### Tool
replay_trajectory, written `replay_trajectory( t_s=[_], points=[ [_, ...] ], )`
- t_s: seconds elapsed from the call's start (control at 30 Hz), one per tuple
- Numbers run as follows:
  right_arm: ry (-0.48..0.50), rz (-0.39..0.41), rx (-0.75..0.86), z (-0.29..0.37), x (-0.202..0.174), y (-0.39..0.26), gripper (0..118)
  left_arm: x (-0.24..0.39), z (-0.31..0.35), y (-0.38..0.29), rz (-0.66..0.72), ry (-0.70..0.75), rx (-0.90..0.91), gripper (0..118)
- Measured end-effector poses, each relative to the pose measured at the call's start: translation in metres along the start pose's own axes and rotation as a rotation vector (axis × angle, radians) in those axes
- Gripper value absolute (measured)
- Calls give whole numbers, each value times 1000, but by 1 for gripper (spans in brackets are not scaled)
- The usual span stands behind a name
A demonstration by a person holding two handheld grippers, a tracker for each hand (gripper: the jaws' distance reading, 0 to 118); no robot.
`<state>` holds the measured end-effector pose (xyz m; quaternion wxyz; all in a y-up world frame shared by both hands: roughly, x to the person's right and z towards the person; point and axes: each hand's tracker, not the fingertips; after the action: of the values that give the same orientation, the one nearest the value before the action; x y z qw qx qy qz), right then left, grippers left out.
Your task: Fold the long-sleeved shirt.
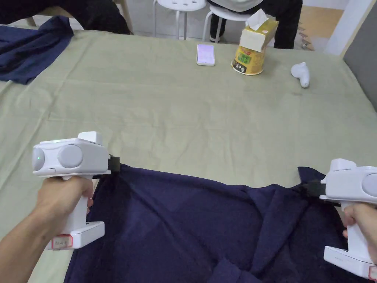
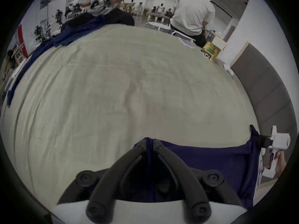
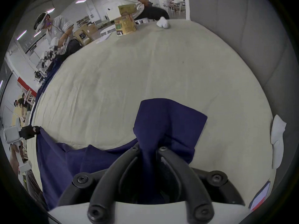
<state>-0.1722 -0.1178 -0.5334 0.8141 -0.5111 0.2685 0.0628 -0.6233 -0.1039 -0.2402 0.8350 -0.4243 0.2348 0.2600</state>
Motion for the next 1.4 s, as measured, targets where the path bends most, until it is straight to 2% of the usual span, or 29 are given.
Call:
replay_trajectory(
  t_s=[0.1, 0.4, 0.47, 0.53, 0.7, 0.83, 0.9, 1.0, 1.07, 1.13, 1.17, 1.2, 1.27, 1.33, 1.4],
  points=[
    [51, -40, 129, 24, -2, 5, 10, 4, 30, 8, 0, 0, 65, 9],
    [108, 29, 367, 115, -24, 1, 10, 17, 124, 4, -51, -17, 245, 9],
    [115, 57, 419, 139, -26, -18, 10, 19, 153, -17, -70, -36, 310, 9],
    [109, 86, 466, 165, -27, -42, 10, 21, 182, -43, -149, -45, 332, 9],
    [133, 125, 535, 217, -17, -116, 10, 4, 246, -112, -155, -80, 383, 9],
    [154, 119, 536, 250, -7, -180, 10, -14, 282, -172, -136, -136, 347, 9],
    [158, 128, 488, 256, -2, -211, 10, -20, 289, -200, -151, -126, 312, 9],
    [112, 144, 382, 250, 7, -257, 10, -25, 279, -243, -219, -74, 190, 9],
    [127, 95, 259, 233, 14, -282, 10, -30, 257, -266, -223, -20, 59, 9],
    [117, 95, 115, 203, 22, -292, 10, -39, 224, -283, -239, 35, -36, 9],
    [69, 122, 97, 191, 20, -297, 10, -39, 206, -287, -258, 55, -130, 9],
    [41, 139, 78, 182, 19, -298, 10, -38, 195, -291, -265, 80, -148, 9],
    [19, 123, -17, 161, 15, -295, 10, -31, 178, -294, -314, 124, -233, 9],
    [4, 160, -16, 149, 8, -290, 10, -24, 173, -294, -339, 168, -170, 9],
    [-16, 175, -15, 146, 1, -290, 12, -19, 174, -291, -325, 164, -188, 10]
  ],
)
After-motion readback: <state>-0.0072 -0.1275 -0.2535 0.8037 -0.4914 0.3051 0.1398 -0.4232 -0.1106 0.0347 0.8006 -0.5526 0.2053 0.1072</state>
